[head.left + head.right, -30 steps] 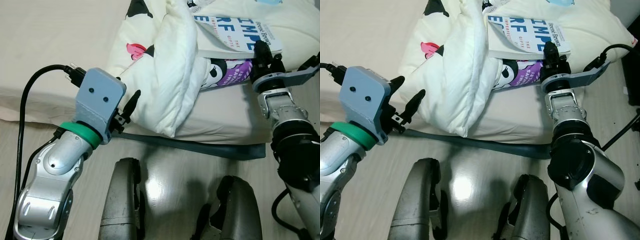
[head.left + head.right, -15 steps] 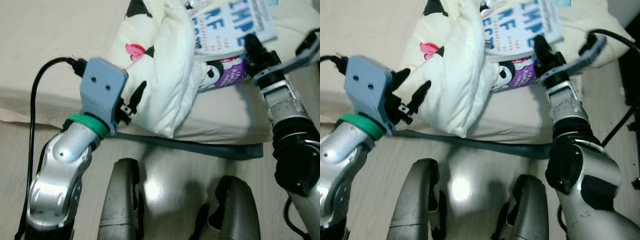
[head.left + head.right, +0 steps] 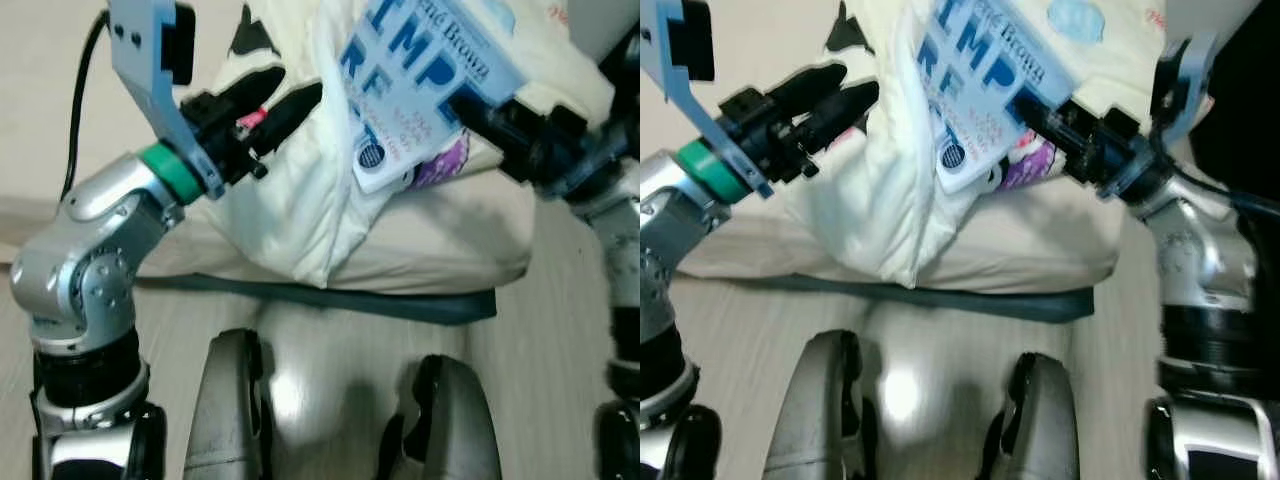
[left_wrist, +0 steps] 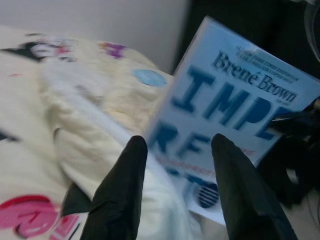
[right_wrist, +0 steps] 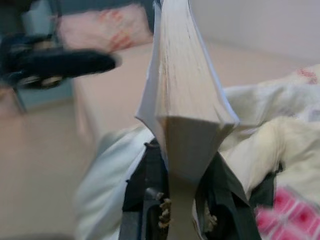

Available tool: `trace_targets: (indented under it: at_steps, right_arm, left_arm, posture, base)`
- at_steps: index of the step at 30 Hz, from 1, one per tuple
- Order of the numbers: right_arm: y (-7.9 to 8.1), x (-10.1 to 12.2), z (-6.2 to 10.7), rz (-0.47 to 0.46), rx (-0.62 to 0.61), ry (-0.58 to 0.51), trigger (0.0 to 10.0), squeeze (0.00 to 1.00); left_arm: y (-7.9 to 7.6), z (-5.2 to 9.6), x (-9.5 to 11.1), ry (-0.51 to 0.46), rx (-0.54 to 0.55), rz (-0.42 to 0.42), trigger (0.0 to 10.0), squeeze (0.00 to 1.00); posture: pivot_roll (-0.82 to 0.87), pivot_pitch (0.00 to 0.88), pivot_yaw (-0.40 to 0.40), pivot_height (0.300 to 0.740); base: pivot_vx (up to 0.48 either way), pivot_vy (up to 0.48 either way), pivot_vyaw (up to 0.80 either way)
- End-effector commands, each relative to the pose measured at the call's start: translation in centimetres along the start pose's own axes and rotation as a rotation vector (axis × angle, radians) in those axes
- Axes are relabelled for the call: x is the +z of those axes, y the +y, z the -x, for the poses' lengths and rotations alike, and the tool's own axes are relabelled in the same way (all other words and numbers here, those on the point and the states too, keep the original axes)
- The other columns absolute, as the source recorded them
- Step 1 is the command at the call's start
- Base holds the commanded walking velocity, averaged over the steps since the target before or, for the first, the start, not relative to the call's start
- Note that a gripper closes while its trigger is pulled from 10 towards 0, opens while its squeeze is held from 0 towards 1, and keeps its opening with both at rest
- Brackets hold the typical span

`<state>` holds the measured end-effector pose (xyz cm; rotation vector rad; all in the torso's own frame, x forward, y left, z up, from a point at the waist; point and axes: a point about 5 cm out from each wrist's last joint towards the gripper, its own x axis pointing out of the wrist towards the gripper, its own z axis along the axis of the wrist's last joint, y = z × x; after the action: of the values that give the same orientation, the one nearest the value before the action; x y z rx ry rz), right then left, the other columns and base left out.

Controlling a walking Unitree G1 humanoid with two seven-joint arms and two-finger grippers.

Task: Clean up the room

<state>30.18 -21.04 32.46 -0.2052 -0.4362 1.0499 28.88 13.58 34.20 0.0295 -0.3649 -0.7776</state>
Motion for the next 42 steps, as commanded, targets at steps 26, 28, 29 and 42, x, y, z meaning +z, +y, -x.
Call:
trace_targets:
  at_steps: [26, 28, 29, 42]
  right_arm:
    - [4.8, 5.3, -1.1, 0.052, 0.472, 0.156, 0.0, 0.0]
    - [4.7, 5.4, -1.0, 0.051, 0.461, 0.157, 0.0, 0.0]
    - [4.7, 5.4, -0.9, 0.047, 0.452, 0.156, 0.0, 0.0]
    - [4.2, 7.2, -0.7, 0.078, 0.412, 0.078, 0.0, 0.0]
  left_arm:
    - [-0.6, 3.4, -3.3, -0.035, -0.372, 0.534, 10.0, 0.0]
    - [0.4, 3.6, -2.9, -0.104, -0.324, 0.616, 10.0, 0.0]
    - [1.2, 3.7, -2.4, -0.158, -0.293, 0.668, 10.0, 0.0]
    - [-1.4, 6.1, -4.9, 0.002, -0.35, 0.558, 10.0, 1.0]
  posture:
    - [0.06, 0.187, 0.024, 0.525]
    - [0.07, 0.191, 0.028, 0.525]
    - [0.07, 0.191, 0.028, 0.525]
    - [0.07, 0.196, 0.036, 0.525]
  base:
    - [0.0, 0.0, 0.0]
    - [0.0, 0.0, 0.0]
    - [0.0, 0.0, 0.0]
    - [0.0, 0.0, 0.0]
